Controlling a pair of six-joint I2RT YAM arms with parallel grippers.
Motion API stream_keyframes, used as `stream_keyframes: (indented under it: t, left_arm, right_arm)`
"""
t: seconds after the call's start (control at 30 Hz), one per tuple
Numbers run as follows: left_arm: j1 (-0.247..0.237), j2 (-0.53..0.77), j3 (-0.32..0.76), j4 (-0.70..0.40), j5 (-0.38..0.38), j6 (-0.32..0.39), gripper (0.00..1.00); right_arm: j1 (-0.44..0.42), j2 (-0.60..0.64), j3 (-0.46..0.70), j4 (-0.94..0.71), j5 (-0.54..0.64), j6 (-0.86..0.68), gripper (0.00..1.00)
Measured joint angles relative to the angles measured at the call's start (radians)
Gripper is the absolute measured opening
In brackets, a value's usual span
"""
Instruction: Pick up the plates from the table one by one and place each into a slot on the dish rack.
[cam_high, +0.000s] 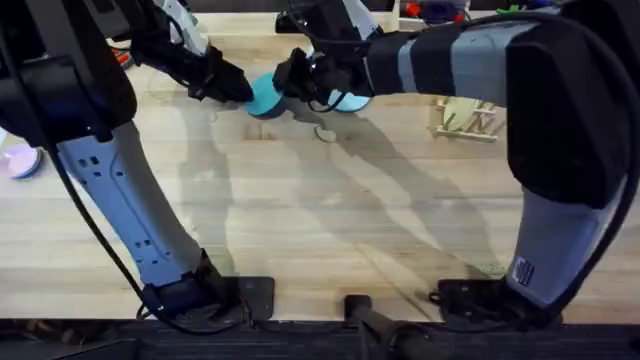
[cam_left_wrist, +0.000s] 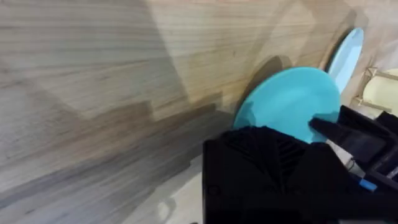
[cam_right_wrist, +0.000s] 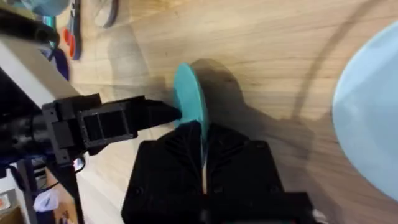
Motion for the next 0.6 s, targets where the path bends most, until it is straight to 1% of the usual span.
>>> stream_keyframes:
  t: [0.17, 0.37, 0.47, 0.6]
  left_arm:
    - [0.000, 0.000, 0.011, -0.020, -0.013, 0.000, 0.041]
    - [-0.003, -0.013, 0.028, -0.065, -0.065, 0.002, 0.041]
    - [-0.007, -0.058, 0.027, -0.072, -0.097, 0.001, 0.041]
    - [-0.008, -0.191, 0.027, -0.091, -0.124, 0.002, 0.041]
  right_arm:
    - [-0.010, 0.000, 0.001, -0.002, -0.066, 0.006, 0.031]
    - [-0.024, 0.000, 0.001, -0.011, -0.181, -0.017, 0.031]
    - [-0.036, 0.000, 0.001, -0.008, -0.234, -0.049, 0.031]
    - [-0.058, -0.002, 0.001, -0.022, -0.274, -0.113, 0.031]
